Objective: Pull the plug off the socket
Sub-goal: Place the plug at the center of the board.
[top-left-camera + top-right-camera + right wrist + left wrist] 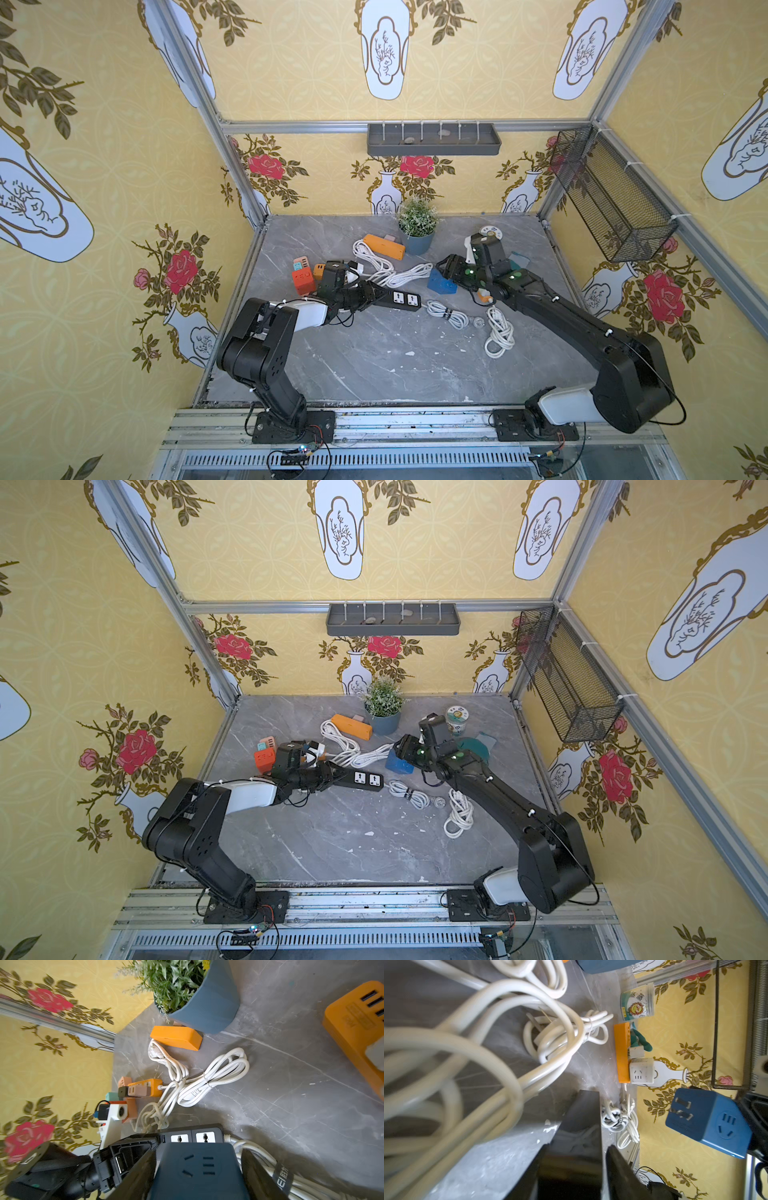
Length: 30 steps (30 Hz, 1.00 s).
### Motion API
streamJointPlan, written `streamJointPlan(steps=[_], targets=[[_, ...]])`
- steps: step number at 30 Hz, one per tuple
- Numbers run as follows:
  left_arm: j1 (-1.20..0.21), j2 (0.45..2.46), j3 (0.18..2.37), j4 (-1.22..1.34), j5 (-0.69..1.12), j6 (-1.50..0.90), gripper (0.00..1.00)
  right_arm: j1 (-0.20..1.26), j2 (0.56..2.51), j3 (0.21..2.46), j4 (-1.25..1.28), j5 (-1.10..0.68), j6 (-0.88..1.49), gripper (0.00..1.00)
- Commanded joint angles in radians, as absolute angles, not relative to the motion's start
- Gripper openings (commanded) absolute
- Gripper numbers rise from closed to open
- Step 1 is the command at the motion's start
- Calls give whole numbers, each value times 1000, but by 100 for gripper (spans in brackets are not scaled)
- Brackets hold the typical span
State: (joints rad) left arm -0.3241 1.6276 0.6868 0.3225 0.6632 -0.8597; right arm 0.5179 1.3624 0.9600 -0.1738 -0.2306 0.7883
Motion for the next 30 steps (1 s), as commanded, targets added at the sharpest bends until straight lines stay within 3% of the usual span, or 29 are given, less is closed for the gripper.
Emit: streamJointPlan(steps=[1,6,14,20,23,30], targets=[[-324,1531,676,230,543,-756,61,464,1301,847,21,-431,859,40],[-321,1339,692,-33,288,-598,72,438,1286,764,88,-554,854,41],[-319,1134,818,-290,38,-437,75,571,1461,836,145,-638,788,41],[-319,980,918,-365,-165,-360,82,810,1826,1156,20,-685,634,42],[-318,877,913,-379,-257,-368,94,915,2013,1376,-110,-690,526,43],[-314,613,818,-364,-209,-440,96,1004,2342,1755,-209,-728,507,47]])
